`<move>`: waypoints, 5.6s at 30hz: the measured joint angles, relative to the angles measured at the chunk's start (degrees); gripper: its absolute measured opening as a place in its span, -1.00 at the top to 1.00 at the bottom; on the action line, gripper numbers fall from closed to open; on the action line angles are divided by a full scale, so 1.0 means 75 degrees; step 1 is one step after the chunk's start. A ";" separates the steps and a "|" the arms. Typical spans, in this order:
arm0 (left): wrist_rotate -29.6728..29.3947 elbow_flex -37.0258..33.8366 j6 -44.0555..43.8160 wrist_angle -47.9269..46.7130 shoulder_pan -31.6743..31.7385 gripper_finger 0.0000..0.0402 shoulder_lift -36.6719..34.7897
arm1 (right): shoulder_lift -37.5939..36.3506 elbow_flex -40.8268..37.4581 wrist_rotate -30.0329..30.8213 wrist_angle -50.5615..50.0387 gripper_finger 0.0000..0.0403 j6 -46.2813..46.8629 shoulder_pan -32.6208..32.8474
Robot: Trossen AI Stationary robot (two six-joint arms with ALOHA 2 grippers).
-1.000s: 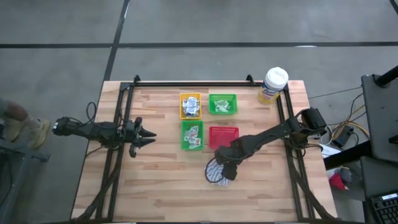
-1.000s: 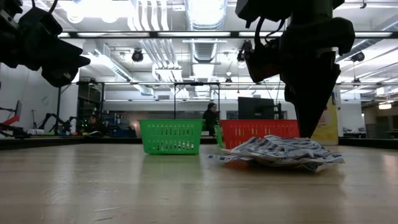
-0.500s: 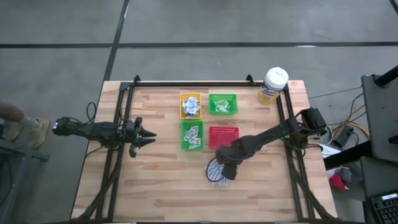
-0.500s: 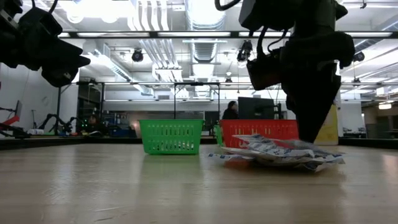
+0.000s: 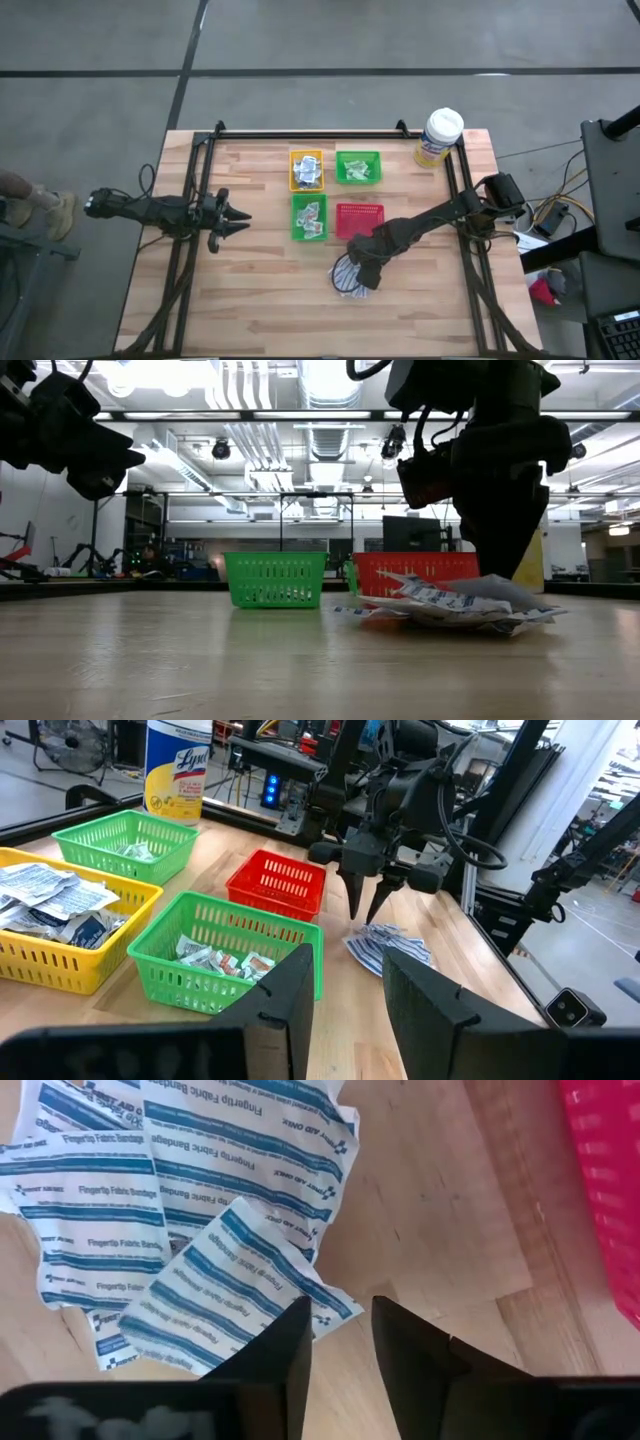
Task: Pick & Place First Aid Supplies
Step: Put the blue bandage pack into the red bin
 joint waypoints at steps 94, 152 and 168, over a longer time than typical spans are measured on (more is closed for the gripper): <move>-0.0003 0.0000 -0.0001 -0.0006 -0.0001 0.43 0.0000 | -0.0082 0.0440 0.0434 -0.0706 0.25 -0.3288 -0.0184; -0.0006 0.0000 -0.0350 -0.0003 0.0000 0.43 0.0000 | 0.0490 0.0254 -0.0976 -0.0399 0.68 -0.5242 -0.0519; -0.0006 0.0000 -0.0347 -0.0003 0.0000 0.43 0.0000 | 0.0493 0.0245 -0.1040 -0.0669 0.96 -0.4985 -0.0510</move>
